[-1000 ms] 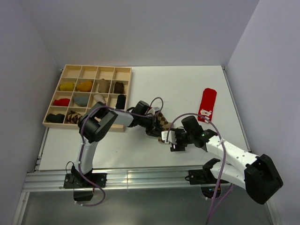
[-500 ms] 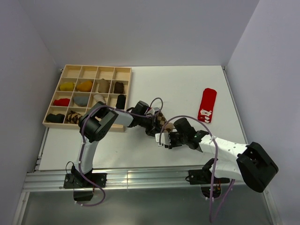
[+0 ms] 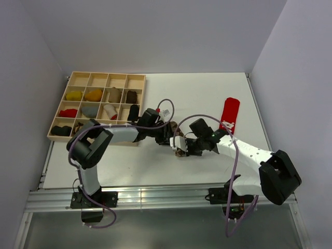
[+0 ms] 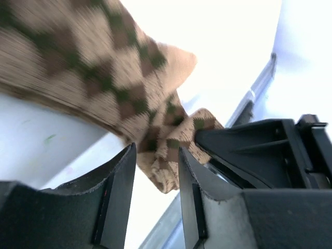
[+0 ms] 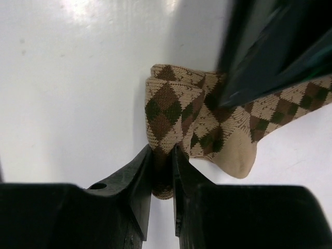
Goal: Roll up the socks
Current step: Roll the sock at the center of the board.
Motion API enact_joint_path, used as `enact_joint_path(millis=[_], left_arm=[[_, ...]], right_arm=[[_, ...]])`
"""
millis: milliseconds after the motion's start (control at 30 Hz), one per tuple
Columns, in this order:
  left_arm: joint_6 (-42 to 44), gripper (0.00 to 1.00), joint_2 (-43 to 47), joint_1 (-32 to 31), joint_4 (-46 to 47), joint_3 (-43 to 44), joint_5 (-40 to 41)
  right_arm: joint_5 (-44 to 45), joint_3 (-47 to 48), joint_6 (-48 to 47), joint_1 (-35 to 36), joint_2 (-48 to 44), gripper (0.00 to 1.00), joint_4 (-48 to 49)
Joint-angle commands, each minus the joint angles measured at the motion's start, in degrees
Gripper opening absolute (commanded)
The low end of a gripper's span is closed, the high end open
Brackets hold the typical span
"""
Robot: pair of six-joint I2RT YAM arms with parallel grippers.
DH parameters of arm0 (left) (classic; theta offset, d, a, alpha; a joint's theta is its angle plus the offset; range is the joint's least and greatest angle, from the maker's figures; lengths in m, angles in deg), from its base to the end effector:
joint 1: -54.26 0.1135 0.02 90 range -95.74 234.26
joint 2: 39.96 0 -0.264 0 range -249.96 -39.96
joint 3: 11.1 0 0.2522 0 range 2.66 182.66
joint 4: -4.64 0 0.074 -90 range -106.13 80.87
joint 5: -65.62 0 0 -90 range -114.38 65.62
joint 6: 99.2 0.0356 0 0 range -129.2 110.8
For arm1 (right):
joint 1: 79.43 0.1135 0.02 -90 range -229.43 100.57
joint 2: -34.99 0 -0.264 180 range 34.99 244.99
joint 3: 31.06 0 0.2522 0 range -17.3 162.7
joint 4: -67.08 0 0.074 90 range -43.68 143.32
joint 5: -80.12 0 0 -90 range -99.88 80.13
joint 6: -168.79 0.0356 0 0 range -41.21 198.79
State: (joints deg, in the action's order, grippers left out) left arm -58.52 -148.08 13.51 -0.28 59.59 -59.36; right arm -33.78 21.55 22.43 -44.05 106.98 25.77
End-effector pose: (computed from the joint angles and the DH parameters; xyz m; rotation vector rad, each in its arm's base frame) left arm 0.2735 -0.2626 0.1416 0.1673 2.6330 -1.3983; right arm 0.1779 0.1440 0.1880 -1.9195 1.6664 0.4073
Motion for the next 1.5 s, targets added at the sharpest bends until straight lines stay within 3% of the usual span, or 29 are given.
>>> enact_joint_path(millis=[0, 200, 400, 467, 500, 633, 833, 1167, 1467], left_arm=[[5.11, 0.43, 7.45, 0.23, 3.54, -3.13, 11.94], [6.61, 0.43, 20.45, 0.41, 10.74, -13.84, 25.73], [9.58, 0.44, 30.23, -0.29, 21.04, -26.07, 32.86], [15.00, 0.44, 31.64, -2.92, 22.26, -27.57, 34.71], [17.13, 0.44, 32.69, -4.50, 21.84, -27.57, 40.11], [26.98, 0.48, 30.43, -15.82, 20.87, -25.30, 45.61], [34.81, 0.53, 22.34, -20.07, 20.08, -20.29, 44.92], [39.38, 0.54, 10.75, -20.60, 18.49, -12.11, 37.54], [39.92, 0.52, 6.95, -20.07, 16.74, -9.64, 32.00]], right_arm=[[-4.48, 3.94, 0.37, -0.83, 2.27, 0.23, -10.84], [-10.19, 13.69, -3.13, -4.69, 13.42, 0.23, -24.37], [-17.05, 28.63, -5.25, -9.53, 29.42, 0.23, -37.83], [-18.02, 34.50, -4.64, -10.50, 35.73, 0.23, -42.64], [-19.42, 36.28, -4.46, -10.68, 37.94, 0.24, -44.07], [-22.07, 43.66, -5.52, -11.64, 46.65, 0.24, -51.88], [-22.33, 46.93, -6.84, -12.70, 54.22, 0.24, -53.93], [-22.94, 47.28, -6.57, -14.98, 57.30, 0.24, -54.71], [-22.42, 46.40, -5.34, -17.79, 58.09, 0.23, -53.40]])
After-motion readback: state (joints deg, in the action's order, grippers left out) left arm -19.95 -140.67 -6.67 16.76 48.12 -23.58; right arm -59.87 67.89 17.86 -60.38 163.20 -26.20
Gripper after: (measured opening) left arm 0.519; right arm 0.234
